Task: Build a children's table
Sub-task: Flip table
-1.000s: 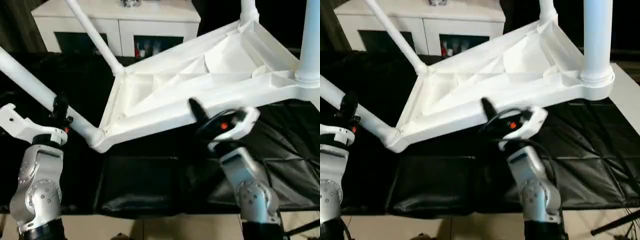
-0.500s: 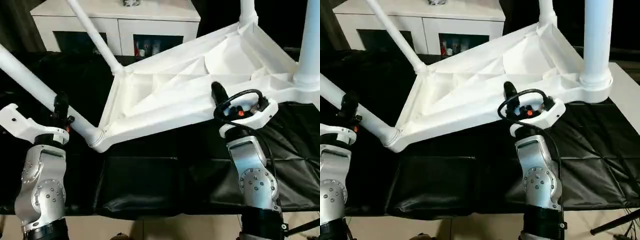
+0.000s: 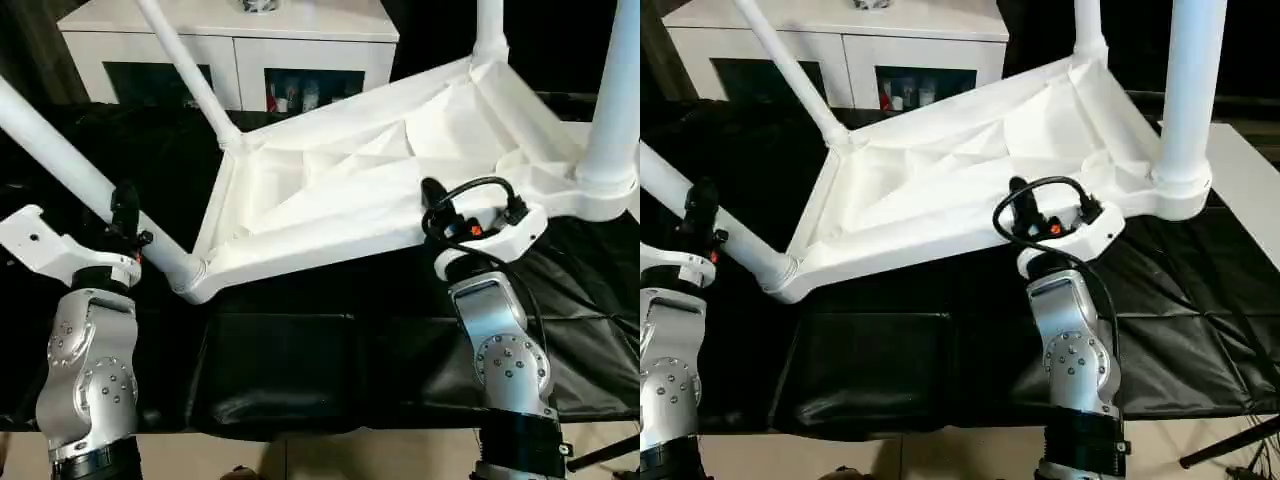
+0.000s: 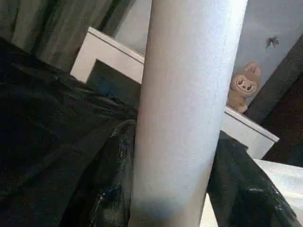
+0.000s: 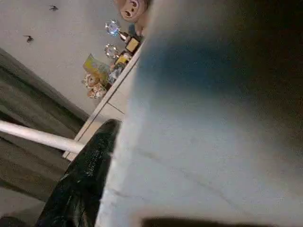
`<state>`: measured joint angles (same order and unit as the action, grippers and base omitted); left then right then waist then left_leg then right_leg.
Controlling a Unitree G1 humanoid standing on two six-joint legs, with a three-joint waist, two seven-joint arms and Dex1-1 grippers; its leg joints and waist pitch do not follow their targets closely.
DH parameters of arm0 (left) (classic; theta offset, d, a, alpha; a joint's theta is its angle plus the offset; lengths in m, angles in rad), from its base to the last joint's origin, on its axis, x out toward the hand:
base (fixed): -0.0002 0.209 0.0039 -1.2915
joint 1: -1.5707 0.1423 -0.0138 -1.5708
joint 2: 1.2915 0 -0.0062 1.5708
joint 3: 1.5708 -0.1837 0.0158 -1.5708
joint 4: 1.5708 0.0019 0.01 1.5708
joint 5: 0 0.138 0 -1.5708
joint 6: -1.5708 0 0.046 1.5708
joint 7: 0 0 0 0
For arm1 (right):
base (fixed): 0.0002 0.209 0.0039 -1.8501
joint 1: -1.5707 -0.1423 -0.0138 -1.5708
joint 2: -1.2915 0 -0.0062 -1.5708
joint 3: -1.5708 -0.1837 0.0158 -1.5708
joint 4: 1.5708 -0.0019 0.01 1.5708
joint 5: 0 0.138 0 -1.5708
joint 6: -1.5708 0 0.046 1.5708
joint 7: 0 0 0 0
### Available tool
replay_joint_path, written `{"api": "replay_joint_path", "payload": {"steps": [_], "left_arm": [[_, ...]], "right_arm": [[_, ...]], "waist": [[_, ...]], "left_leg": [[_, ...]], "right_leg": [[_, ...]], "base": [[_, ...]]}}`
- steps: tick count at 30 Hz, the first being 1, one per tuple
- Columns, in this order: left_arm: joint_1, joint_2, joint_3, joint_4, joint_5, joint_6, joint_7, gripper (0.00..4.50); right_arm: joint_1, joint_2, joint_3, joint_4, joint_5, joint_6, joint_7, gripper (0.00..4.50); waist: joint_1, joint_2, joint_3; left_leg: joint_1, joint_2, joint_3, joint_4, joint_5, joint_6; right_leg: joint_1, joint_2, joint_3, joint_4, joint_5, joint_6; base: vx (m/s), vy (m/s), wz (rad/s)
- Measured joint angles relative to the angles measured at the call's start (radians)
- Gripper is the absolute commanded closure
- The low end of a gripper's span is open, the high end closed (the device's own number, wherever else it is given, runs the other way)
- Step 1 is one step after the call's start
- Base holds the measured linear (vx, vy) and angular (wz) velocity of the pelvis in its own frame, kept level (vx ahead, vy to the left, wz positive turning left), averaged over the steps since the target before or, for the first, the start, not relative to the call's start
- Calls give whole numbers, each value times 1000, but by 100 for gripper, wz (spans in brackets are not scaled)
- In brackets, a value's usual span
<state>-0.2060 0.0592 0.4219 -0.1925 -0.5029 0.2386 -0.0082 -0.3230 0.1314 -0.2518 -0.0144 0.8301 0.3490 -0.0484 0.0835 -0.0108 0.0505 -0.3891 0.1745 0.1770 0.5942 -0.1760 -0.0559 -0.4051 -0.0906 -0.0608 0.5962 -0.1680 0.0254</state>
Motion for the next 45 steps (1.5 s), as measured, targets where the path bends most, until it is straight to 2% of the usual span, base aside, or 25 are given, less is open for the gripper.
{"api": "replay_joint_path", "payload": {"steps": [2, 4, 6, 8, 10, 13, 19, 23, 25, 28, 31, 34, 37, 42, 45], "left_arm": [[-1, -31, 6, 0, -34, -13, 2, 186], [-1, -29, 8, 2, -43, -15, 1, 155], [-1, -28, 8, 2, -48, -17, 0, 151], [-2, -27, 9, 2, -44, -19, 3, 149], [-7, -25, 6, 6, -39, -19, 5, 110], [-20, -19, 6, 24, -29, -18, 17, 109], [-28, 1, 8, 36, -12, -27, 34, 109], [-27, 26, 57, 63, 8, -38, 59, 109], [-27, 42, 65, 67, 19, -41, 70, 109], [-27, 51, 81, 81, 29, -41, 83, 109], [-24, 51, 82, 89, 29, -41, 85, 109], [-24, 49, 77, 89, 29, -41, 85, 109], [-22, 52, 46, 89, 46, -41, 76, 109], [-21, 100, -38, 87, 69, 0, 0, 109], [-25, 126, -120, 65, 79, 32, -61, 109]], "right_arm": [[-8, -6, -5, 16, -1, 2, -10, 219], [-9, -6, -6, 26, -4, 2, -10, 225], [-27, -21, -4, 32, -12, 2, -12, 226], [-63, -46, -3, 36, -22, 3, -26, 226], [-116, -77, -3, 38, -42, 4, -46, 226], [-185, -156, 14, 40, -70, 4, -51, 226], [-306, -310, 40, 23, -195, -19, -27, 226], [-350, -423, 26, 30, -299, -44, -47, 226], [-365, -458, 20, 43, -329, -45, -70, 227], [-382, -484, -7, 67, -354, -38, -89, 230], [-388, -497, -27, 77, -356, -14, -97, 233], [-424, -508, -29, 103, -349, 24, -91, 234], [-466, -557, -26, 134, -328, 86, -41, 234], [-555, -643, 27, 175, -327, 182, 96, 234], [-644, -671, 78, 246, -357, 213, 160, 235]], "waist": [[0, -2, 1], [0, -2, 1], [1, -2, 2], [3, -2, 2], [7, -1, 2], [16, 0, 3], [38, 0, 2], [51, -7, 1], [51, -10, -1], [42, -14, -3], [23, -16, -4], [2, -16, -4], [-11, -16, -4], [-27, -17, -4], [-24, -26, -4]], "left_leg": [[0, 0, 0, 0, 0, 0], [-2, 0, 0, 0, 0, 0], [-4, 0, 1, 0, 0, 0], [-4, 0, 1, 0, 1, -1], [-5, 0, 1, 0, 2, -2], [-5, 0, 2, 1, 3, -1], [-5, 0, 2, 5, 3, -1], [-5, 1, 2, 9, 3, 0], [-5, 1, 3, 10, 3, 0], [-5, 0, 3, 12, 3, 0], [-5, 0, 3, 13, 3, 0], [-5, 0, 3, 13, 3, 0], [-5, 0, 3, 13, 3, 0], [-5, 1, 3, 13, 3, 0], [-5, 1, 3, 14, 3, 0]], "right_leg": [[0, 0, 0, 0, 0, 0], [-2, 0, 0, 0, 0, 0], [-3, 0, 0, 0, 0, 0], [-4, 0, 0, 1, 0, 0], [-4, 0, 0, 2, 1, 0], [-4, -1, 0, 4, 0, 0], [-2, -2, 0, 6, 0, 1], [2, -2, 1, 7, -1, 2], [3, -2, 2, 7, 0, 3], [3, -2, 4, 8, 2, 6], [2, -2, 6, 10, 2, 6], [0, -1, 6, 13, 2, 6], [-2, 0, 7, 14, 2, 6], [-3, 1, 8, 14, 0, 5], [-3, 1, 8, 14, 0, 4]], "base": [[0, 0, 0], [0, 0, 0], [0, 0, 0], [0, 0, 0], [0, 0, 0], [0, 0, 0], [0, 0, 0], [0, 0, 0], [0, 0, 0], [0, 0, 0], [0, 0, 0], [0, 0, 0], [0, 0, 0], [0, 0, 0], [0, 0, 0]]}}
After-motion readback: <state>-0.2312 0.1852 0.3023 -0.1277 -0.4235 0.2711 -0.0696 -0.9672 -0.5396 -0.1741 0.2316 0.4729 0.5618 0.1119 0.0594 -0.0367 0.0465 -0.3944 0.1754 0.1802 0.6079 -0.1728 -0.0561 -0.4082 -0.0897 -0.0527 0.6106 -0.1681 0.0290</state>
